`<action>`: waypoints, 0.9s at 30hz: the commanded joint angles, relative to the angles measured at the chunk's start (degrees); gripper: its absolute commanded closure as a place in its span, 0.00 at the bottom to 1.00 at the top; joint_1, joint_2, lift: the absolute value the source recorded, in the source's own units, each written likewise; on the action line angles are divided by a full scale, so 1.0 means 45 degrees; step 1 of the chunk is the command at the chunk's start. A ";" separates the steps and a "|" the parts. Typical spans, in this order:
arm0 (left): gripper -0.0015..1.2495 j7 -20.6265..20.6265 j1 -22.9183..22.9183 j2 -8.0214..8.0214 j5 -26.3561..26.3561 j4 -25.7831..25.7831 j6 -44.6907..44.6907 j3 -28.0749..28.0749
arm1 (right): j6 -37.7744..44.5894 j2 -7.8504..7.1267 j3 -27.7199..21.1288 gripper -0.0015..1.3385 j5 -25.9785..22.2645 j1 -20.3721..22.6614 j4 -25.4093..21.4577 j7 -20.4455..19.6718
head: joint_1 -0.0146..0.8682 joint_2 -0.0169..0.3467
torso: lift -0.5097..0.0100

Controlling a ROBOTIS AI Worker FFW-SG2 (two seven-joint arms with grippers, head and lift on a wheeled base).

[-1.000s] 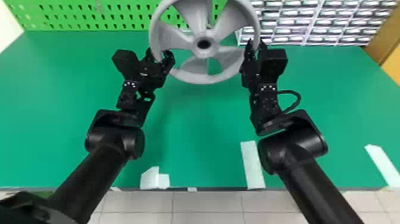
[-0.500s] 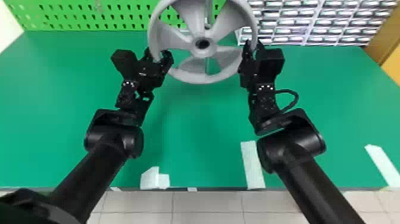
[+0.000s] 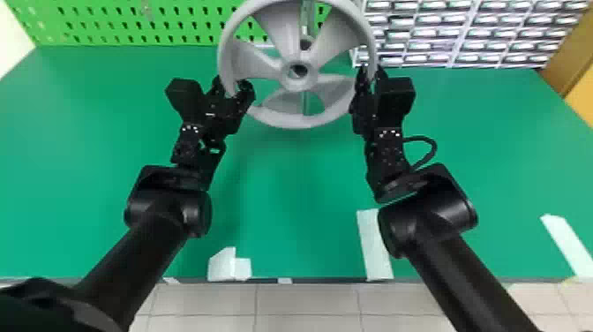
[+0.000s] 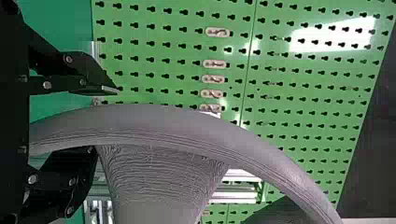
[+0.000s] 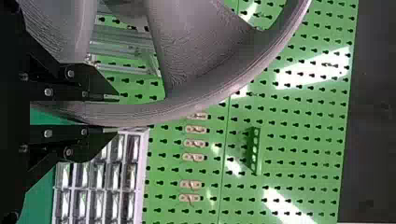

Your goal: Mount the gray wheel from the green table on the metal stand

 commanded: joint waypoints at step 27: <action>0.68 0.0000 -0.0422 -0.0136 -0.0054 0.0654 -0.0254 0.0031 | -0.0065 -0.0056 -0.0131 0.83 0.0341 -0.0501 0.0623 -0.0001 | 1.00 0.19 | 0.79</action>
